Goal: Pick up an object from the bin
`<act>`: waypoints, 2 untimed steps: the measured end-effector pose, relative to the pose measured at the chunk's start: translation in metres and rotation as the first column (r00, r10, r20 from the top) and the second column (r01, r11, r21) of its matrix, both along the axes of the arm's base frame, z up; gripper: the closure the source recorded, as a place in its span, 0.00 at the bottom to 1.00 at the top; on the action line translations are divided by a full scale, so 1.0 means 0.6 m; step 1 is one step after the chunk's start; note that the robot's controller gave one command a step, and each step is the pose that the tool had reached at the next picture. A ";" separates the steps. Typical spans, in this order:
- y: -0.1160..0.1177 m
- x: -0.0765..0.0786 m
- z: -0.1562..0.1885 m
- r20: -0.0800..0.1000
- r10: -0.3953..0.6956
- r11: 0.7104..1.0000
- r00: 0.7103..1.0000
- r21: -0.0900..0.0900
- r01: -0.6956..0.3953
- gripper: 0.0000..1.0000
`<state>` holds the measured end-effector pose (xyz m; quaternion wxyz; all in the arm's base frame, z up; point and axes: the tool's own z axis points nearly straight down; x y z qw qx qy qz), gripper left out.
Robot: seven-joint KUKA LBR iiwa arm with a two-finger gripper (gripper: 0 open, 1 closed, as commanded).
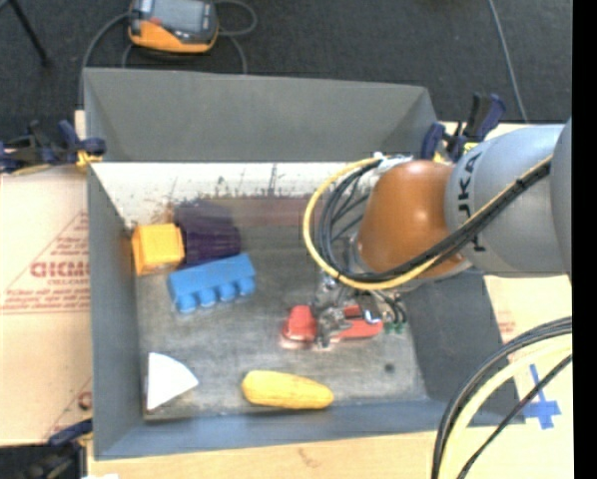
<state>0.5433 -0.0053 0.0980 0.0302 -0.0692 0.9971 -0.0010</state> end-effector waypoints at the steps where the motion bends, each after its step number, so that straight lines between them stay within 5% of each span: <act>1: 0.000 -0.016 -0.009 -0.038 0.002 1.000 0.999 -0.001 -0.002 0.00; 2: 0.000 -0.015 -0.009 -0.037 0.002 1.000 0.999 -0.001 -0.002 0.00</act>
Offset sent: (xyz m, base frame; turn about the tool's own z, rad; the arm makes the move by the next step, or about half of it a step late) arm 0.0000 0.0000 0.0000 0.0000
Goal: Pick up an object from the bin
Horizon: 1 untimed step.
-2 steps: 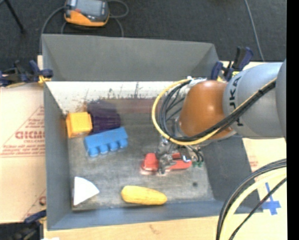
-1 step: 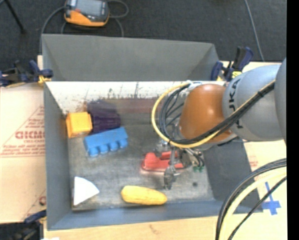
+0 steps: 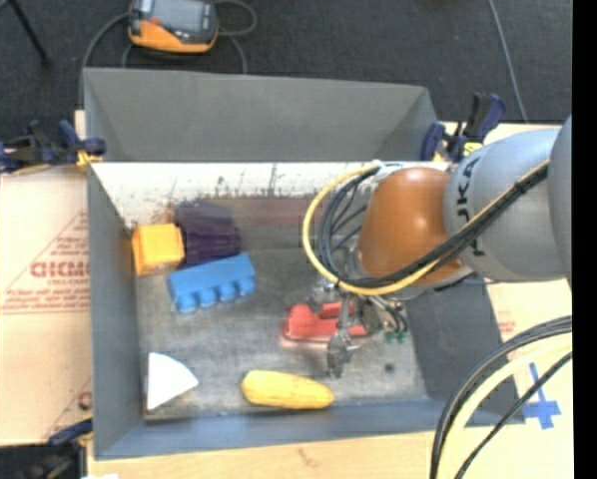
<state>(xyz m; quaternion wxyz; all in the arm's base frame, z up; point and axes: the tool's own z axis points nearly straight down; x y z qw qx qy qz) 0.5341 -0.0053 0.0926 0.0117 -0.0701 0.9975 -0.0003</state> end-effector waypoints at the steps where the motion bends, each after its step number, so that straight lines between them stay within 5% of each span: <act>1: -0.041 0.059 -0.030 -0.022 0.212 0.977 0.977 0.000 -0.212 1.00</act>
Offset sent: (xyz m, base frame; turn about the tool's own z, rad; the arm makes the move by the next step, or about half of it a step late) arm 0.0000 0.0000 0.0000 0.0000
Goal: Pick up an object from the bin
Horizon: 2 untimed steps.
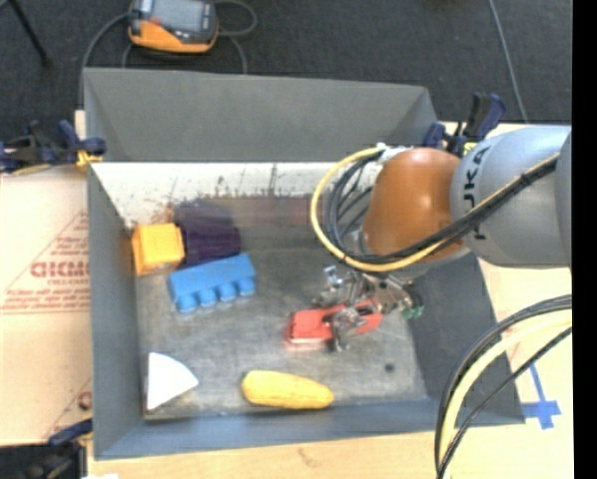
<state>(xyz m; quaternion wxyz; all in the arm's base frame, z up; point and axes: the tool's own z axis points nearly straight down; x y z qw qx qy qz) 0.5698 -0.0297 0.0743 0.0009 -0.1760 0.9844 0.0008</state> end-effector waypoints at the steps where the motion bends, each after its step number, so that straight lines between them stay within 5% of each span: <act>1: 0.000 0.000 0.000 0.000 -0.001 1.000 1.000 0.000 0.001 1.00; 2: 0.026 -0.005 0.280 0.002 -0.004 1.000 1.000 -0.002 0.004 1.00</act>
Offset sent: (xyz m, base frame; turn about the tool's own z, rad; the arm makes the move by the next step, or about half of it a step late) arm -0.0036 0.0171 0.1677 0.0051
